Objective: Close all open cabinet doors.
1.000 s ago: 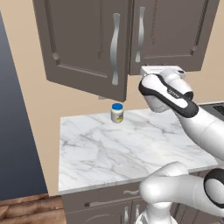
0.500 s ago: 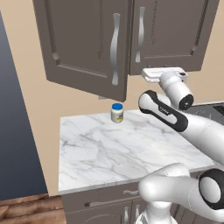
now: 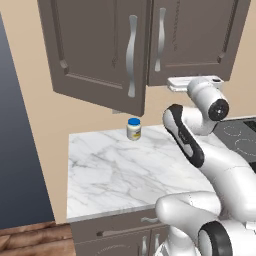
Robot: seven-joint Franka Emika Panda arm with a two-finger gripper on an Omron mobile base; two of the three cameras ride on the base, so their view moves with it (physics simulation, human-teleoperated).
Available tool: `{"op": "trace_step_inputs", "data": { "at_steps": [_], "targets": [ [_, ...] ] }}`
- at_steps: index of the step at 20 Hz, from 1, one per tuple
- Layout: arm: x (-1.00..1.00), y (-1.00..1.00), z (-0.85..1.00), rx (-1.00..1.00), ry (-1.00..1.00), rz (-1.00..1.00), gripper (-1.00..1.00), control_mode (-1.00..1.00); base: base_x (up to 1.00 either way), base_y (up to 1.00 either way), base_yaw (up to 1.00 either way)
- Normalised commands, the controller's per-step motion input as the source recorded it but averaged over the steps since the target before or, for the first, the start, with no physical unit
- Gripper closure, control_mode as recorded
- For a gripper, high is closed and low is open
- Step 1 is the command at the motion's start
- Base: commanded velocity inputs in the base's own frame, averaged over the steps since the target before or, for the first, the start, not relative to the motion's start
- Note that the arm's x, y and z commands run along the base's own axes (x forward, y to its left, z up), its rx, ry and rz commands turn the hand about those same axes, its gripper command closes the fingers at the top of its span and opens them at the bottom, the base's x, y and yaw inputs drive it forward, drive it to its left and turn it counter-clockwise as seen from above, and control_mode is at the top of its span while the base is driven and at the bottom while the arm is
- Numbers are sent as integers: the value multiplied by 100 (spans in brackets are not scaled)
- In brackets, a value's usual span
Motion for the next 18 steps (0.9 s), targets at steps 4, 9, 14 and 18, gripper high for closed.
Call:
{"op": "trace_step_inputs", "data": {
  "at_steps": [4,9,14,18],
  "targets": [
    [-70,0,38,-1,19,-9,-100,-100,0,0,0],
    [-77,0,30,0,13,-7,-100,-100,0,0,0],
    [-79,0,23,0,3,-4,-100,-100,0,0,0],
    [-86,3,4,0,0,-3,-100,-100,0,0,0]
  ]
}}
